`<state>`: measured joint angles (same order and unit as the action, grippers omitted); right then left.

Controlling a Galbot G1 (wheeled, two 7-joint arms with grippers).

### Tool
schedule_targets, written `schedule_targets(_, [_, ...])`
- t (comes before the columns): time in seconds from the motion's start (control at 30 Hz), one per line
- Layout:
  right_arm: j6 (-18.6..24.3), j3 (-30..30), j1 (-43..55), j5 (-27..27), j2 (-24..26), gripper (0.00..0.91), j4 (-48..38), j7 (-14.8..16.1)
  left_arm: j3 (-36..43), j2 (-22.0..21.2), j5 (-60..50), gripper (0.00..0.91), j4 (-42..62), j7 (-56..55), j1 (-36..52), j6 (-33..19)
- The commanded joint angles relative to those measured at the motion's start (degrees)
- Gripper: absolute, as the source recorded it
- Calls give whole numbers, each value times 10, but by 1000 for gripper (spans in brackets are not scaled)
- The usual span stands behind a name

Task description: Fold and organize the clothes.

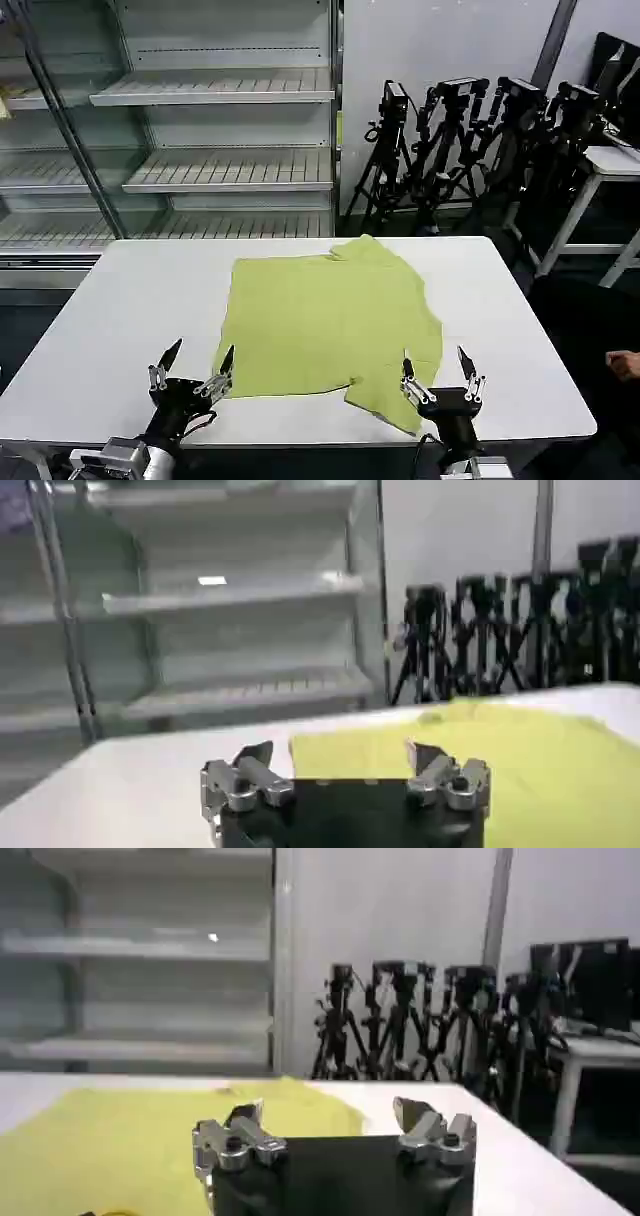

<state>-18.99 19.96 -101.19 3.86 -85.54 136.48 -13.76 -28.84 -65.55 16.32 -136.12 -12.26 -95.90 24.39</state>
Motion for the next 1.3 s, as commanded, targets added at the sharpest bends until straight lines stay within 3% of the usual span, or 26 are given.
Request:
schedule_targets(0.03, [-23, 3, -21, 7, 0, 907, 6, -9, -7, 19, 31, 907, 20, 2, 0, 87])
schedule_targets(0.17, [-37, -7, -26, 9, -10, 907, -8, -37, 7, 34, 31, 907, 49, -5, 12, 88])
schedule_targets(0.57, [-56, -47, -38, 13, -24, 907, -36, -54, 56, 57, 53, 907, 109, -33, 49, 88])
schedule_targets(0.63, [-57, -54, -41, 21, -27, 907, -43, -57, 59, 58, 61, 625, 114, -36, 52, 88])
schedule_targets(0.67, [-57, -56, -42, 23, -29, 867, -46, -58, 61, 57, 63, 242, 115, -37, 53, 88])
schedule_targets(0.7, [-57, -57, -43, 22, -29, 806, -47, -58, 62, 57, 64, 161, 116, -38, 54, 88])
schedule_targets(0.73, [-56, -60, -46, 22, -30, 514, -47, -57, 63, 56, 64, 30, 116, -39, 55, 88])
schedule_targets(0.77, [-56, -62, -47, 21, -30, 403, -47, -57, 64, 55, 64, 20, 117, -39, 56, 88])
schedule_targets(0.8, [-56, -63, -48, 21, -30, 191, -47, -56, 64, 55, 64, 20, 118, -39, 57, 88])
schedule_targets(0.87, [-53, -67, -47, 20, -30, 20, -54, -54, 63, 53, 66, 20, 120, -40, 59, 87])
schedule_targets(1.3, [-58, -79, -40, 4, -35, 0, -67, -45, 62, 56, 83, 20, 109, -31, 51, 87])
